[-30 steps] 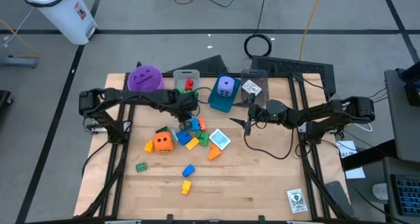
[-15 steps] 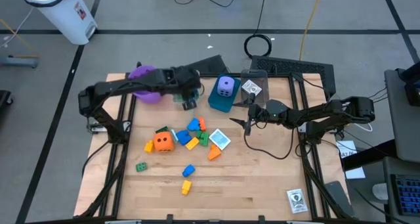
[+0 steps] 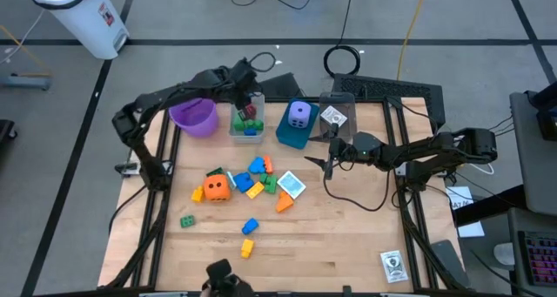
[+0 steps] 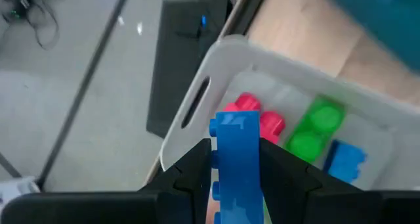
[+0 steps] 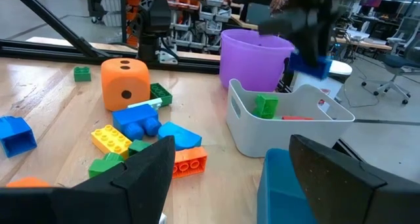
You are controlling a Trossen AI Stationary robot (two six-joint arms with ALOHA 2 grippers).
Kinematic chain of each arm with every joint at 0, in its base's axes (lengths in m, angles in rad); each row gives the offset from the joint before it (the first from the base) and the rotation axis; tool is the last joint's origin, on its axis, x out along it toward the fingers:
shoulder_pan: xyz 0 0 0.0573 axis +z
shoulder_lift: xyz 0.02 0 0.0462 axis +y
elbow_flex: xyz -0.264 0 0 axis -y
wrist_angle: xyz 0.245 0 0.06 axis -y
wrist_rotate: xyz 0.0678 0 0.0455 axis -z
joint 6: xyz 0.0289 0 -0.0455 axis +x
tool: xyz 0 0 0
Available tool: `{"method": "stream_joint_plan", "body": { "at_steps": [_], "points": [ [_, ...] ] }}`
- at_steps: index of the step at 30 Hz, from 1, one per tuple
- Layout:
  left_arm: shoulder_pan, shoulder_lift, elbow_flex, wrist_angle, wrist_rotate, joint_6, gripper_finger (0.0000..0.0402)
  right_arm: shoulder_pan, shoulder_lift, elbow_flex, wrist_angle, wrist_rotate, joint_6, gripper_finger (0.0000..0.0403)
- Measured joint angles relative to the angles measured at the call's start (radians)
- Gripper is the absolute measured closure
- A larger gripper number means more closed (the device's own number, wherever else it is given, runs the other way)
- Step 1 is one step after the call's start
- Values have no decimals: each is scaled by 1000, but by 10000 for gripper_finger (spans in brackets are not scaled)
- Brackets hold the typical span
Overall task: Pick & Place Toys
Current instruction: Put the dark blue game piece into the gray bin
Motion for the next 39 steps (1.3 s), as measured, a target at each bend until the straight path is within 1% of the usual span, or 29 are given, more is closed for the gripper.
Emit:
{"method": "stream_joint_plan", "body": {
  "at_steps": [3, 8, 14, 32, 35, 39],
  "points": [
    [23, 53, 0, 8, 17, 0, 282, 0, 0, 0, 0, 0, 0, 115],
    [43, 136, 0, 11, 15, 2, 282, 0, 0, 0, 0, 0, 0, 115],
    [53, 193, 0, 18, 10, 0, 282, 0, 0, 0, 0, 0, 0, 115],
    [68, 197, 0, 37, 2, -34, 280, 0, 0, 0, 0, 0, 0, 115],
    [68, 197, 0, 37, 1, -48, 268, 0, 0, 0, -1, 0, 0, 115],
    [68, 197, 0, 37, 0, -51, 239, 0, 0, 0, 0, 0, 0, 115]
  ]
}}
